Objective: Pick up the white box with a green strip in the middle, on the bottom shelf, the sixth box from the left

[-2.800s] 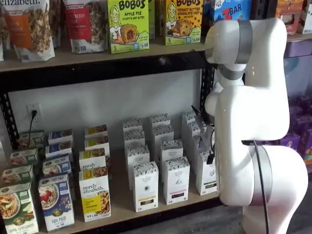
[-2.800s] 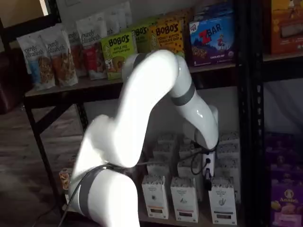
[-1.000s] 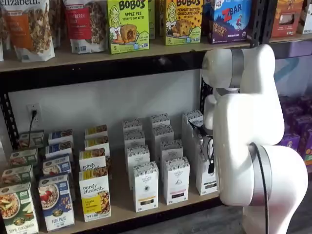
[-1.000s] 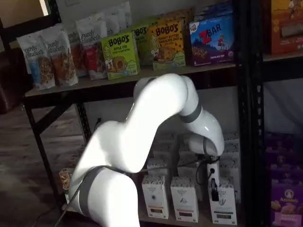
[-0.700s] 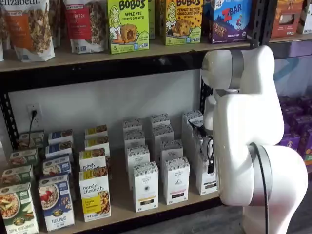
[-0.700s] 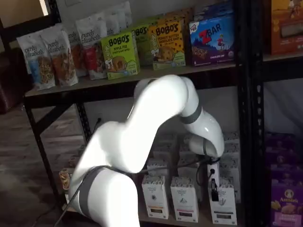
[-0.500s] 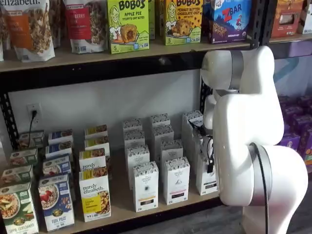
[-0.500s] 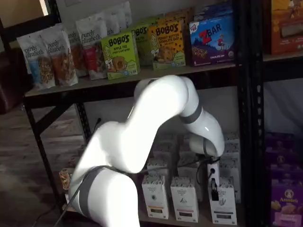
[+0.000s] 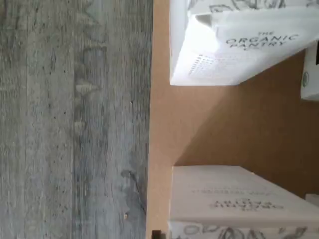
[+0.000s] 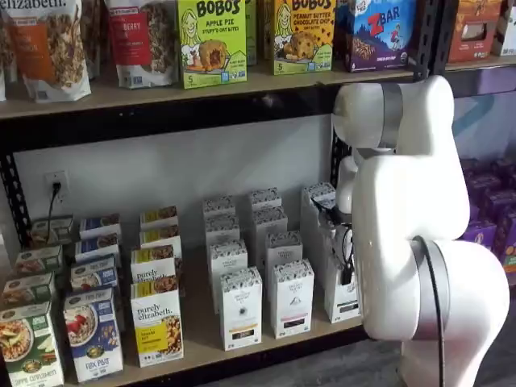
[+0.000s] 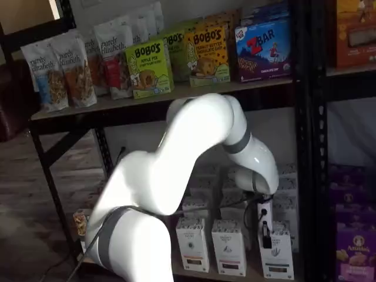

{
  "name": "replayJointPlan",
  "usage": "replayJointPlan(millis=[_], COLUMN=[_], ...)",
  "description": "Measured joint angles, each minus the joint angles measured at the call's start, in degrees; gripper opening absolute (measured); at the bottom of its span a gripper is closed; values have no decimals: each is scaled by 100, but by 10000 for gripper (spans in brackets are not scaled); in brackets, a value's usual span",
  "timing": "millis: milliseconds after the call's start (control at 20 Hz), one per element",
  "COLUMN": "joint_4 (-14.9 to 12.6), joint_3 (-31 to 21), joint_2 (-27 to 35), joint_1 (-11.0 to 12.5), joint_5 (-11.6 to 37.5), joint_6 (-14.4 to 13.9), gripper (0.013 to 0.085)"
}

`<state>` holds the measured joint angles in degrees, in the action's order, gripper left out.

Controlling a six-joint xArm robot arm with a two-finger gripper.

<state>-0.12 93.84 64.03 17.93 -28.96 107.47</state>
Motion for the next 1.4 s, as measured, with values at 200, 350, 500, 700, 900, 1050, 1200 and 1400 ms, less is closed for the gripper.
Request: replayJointPlan(millis=[200, 350, 500, 700, 900, 1050, 1200, 1400], joint_4=[42, 26, -82, -240, -474, -690, -692, -772], joint_3=[3, -92, -241, -628, -1149, -1704, -2390, -3312], joint_2=[-16, -57, -132, -356, -723, -1083, -1533, -2226], joint_1=[3, 5, 3, -20, -85, -133, -184, -265], joint_5=[-44, 91, 238, 508, 465, 561, 789, 935], joint_6=[38, 29, -68, -226, -508, -762, -820, -983], gripper=[490, 490, 490, 490, 490, 490, 490, 490])
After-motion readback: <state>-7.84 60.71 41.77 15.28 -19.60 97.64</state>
